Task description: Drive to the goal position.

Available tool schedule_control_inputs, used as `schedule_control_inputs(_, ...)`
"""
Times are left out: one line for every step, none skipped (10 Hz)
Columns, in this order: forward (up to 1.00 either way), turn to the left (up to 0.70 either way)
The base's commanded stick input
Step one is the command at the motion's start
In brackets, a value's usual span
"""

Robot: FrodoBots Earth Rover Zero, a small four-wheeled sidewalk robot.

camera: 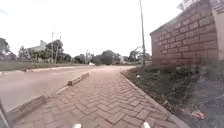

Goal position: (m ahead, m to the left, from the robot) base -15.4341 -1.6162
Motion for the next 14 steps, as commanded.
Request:
schedule_control_inputs(0.0,-0.5)
schedule_control_inputs(0.0,-0.5)
schedule_control_inputs(0.0,-0.5)
schedule_control_inputs(0.0,-0.5)
schedule_control_inputs(0.0,-0.5)
schedule_control_inputs(0.0,-0.5)
schedule_control_inputs(0.0,-0.5)
schedule_control_inputs(0.0,-0.5)
schedule_control_inputs(0.0,-0.5)
schedule_control_inputs(0.0,-0.5)
schedule_control_inputs(0.0,-0.5)
schedule_control_inputs(0.0,-0.5)
schedule_control_inputs(0.0,-0.5)
schedule_control_inputs(0.0,-0.5)
